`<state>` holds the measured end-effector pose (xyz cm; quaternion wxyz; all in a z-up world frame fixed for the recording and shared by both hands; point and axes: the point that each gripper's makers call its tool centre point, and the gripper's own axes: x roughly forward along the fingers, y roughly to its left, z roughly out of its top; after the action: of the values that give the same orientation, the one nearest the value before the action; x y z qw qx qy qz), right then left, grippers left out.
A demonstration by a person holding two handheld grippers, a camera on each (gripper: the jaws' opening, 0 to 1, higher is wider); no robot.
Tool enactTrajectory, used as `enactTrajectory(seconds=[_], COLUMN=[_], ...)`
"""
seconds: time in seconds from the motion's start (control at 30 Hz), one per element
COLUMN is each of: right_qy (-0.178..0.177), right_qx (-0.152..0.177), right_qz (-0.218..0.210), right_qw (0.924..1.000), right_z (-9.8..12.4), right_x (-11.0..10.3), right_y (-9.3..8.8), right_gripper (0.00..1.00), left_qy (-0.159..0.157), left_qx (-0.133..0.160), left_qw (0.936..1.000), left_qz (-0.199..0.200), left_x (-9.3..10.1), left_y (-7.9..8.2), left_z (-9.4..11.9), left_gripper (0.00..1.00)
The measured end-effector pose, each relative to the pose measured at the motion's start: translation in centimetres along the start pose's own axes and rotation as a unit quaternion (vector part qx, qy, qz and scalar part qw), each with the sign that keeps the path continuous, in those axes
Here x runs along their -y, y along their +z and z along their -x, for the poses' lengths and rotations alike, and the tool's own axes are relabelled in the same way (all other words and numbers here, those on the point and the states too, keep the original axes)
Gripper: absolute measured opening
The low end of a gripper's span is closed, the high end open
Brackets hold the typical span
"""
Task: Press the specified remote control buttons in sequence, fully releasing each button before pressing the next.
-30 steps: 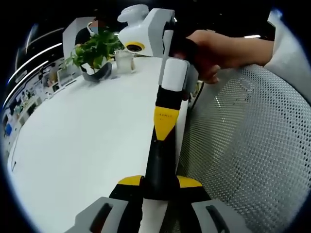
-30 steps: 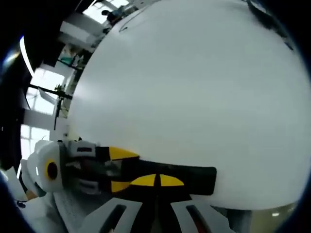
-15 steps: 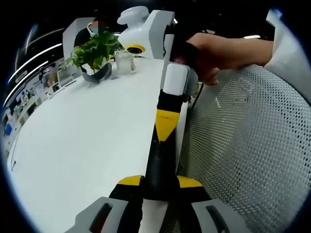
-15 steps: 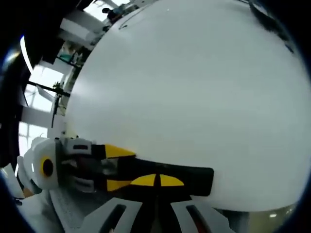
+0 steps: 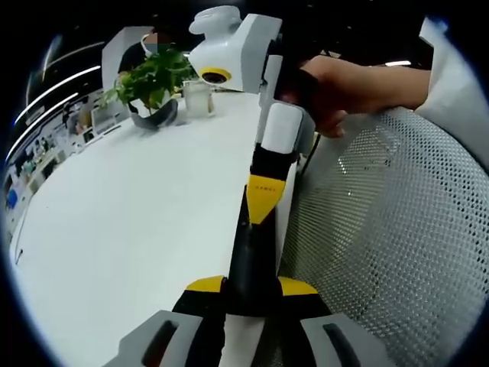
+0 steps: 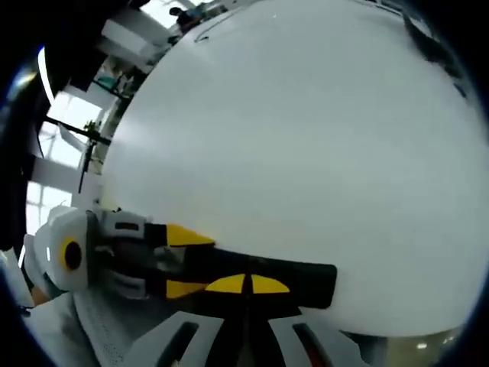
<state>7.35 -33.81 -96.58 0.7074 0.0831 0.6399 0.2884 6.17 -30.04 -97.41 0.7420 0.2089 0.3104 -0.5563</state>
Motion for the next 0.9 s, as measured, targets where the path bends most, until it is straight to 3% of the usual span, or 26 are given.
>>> enactTrajectory(seconds=[0.27, 0.53, 0.9], right_qy=[-0.004, 0.014, 0.018], right_qx=[0.000, 0.006, 0.006], right_qz=[0.010, -0.024, -0.029], right_qw=[0.9999, 0.9996, 0.9994], right_z=[-0.09, -0.32, -0.30], right_x=[-0.01, 0.21, 0.26], right_y=[0.01, 0.39, 0.63], right_gripper=[0.00, 0.00, 0.00], left_qy=[0.000, 0.000, 0.004], left_qx=[0.003, 0.007, 0.006], left_qw=[1.0000, 1.0000, 0.9999], left_qz=[-0.003, -0.004, -0.010], left_x=[-0.03, -0.06, -0.29], left_y=[0.01, -0.03, 0.06], left_z=[0.00, 0.04, -0.05], left_gripper=[0.24, 0.24, 0.24])
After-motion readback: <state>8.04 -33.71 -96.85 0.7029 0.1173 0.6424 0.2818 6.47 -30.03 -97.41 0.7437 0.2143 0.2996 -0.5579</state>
